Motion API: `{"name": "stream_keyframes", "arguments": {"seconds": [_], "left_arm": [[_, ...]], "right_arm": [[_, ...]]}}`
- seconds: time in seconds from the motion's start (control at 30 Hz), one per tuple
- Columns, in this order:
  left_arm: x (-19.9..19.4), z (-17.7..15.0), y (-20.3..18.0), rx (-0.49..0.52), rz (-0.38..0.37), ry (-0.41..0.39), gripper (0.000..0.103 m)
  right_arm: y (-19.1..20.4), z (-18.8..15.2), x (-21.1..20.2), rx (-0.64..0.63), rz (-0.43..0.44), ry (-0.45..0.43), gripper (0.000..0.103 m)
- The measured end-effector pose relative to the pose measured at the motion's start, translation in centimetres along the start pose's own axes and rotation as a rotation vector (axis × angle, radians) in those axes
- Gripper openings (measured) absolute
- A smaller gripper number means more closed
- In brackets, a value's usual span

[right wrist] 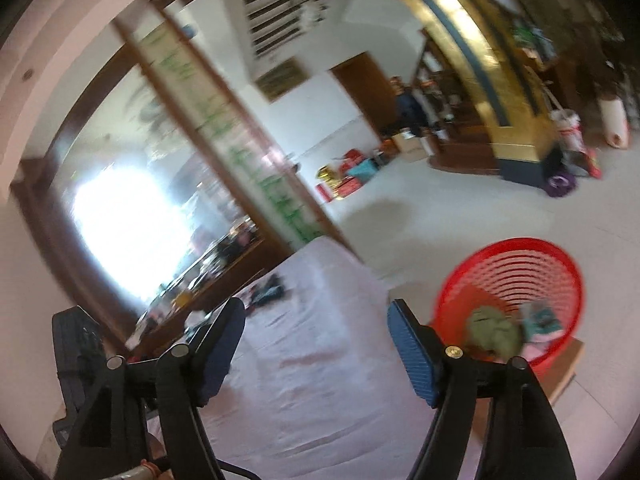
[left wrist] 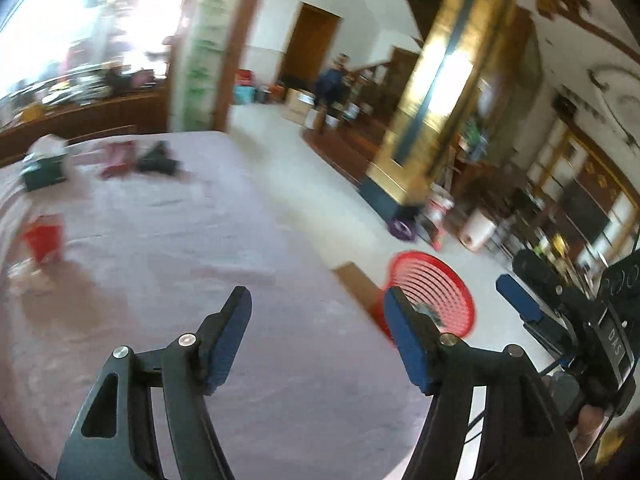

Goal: Collect trash
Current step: 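Move both open grippers back over the remaining trash on the bed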

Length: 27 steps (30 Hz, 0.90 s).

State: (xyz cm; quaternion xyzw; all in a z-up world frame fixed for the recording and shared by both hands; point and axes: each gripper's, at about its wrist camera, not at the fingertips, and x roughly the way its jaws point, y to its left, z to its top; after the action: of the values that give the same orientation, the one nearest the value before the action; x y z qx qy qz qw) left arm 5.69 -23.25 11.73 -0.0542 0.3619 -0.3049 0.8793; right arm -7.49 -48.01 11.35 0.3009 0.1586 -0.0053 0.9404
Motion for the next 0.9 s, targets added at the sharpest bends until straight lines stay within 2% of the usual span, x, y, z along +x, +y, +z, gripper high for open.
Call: {"name": "stream_keyframes", "arguments": {"seconds": [0.2, 0.37, 0.47, 0.7, 0.9], "left_arm": [[-3.9, -0.2, 9.0, -0.172, 0.096, -0.028, 0.068], [-6.0, -0.6, 17.4, -0.333, 0.187, -0.038, 0.068], [-7.2, -0.9, 21.5, -0.397, 0.231, -0.044, 0.068], [-9.3, -0.9, 29.2, -0.486, 0.361, -0.069, 0.068], [-8.4, -1.8, 33.7, -0.548, 0.396, -0.034, 0.068]], "right_arm": [[5.8, -2.2, 4.4, -0.067, 0.099, 0.101, 0.079], [10.8, -4.3, 10.0, -0.099, 0.209, 0.217, 0.079], [13.4, -5.6, 13.6, -0.100, 0.277, 0.303, 0.079], [18.3, -8.8, 21.4, -0.092, 0.343, 0.451, 0.079], [22.1, -11.8, 29.7, -0.079, 0.322, 0.588, 0.079]]}}
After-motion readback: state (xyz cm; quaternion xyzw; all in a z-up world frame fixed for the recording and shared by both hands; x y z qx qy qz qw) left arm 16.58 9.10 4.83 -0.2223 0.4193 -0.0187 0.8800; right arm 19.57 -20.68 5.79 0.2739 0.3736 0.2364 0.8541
